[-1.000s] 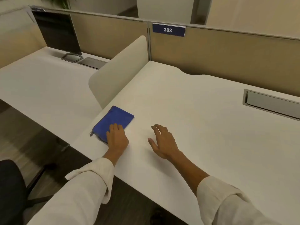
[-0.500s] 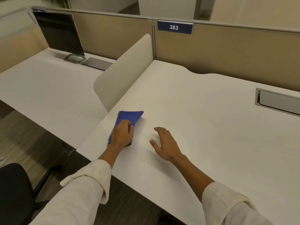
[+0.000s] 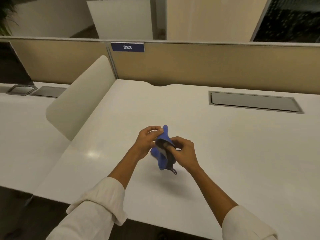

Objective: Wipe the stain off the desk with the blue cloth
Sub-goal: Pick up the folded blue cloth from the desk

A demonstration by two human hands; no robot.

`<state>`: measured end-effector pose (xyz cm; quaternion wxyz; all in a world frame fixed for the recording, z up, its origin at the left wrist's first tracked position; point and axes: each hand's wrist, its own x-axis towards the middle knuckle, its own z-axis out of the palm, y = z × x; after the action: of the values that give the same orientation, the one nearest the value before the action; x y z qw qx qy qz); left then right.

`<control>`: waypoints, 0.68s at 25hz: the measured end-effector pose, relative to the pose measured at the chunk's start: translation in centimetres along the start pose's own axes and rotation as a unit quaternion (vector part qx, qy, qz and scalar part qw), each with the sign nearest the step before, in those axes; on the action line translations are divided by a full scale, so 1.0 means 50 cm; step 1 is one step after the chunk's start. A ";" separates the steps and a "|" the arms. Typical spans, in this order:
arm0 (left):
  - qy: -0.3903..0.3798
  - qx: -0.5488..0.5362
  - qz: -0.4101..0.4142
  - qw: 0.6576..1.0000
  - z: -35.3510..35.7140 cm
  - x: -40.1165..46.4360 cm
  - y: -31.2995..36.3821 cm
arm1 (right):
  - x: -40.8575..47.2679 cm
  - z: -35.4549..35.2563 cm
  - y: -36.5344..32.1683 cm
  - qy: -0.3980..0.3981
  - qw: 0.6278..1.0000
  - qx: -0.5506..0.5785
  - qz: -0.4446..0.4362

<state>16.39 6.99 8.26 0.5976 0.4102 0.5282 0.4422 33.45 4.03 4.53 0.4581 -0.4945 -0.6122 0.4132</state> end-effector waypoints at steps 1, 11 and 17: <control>-0.050 -0.011 -0.006 0.999 0.043 0.000 -0.005 | -0.011 -0.043 0.002 0.033 0.999 0.018 0.025; -0.305 0.186 0.008 0.934 0.456 -0.032 -0.002 | -0.187 -0.497 0.012 0.065 0.988 0.069 0.118; -0.403 0.284 0.043 0.869 0.617 -0.048 0.022 | -0.257 -0.729 -0.019 -0.042 0.981 0.053 0.184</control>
<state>46.85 4.26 13.21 0.5968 0.7271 0.3258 0.0947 69.73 -6.85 12.20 0.3734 -0.5563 -0.5068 0.5425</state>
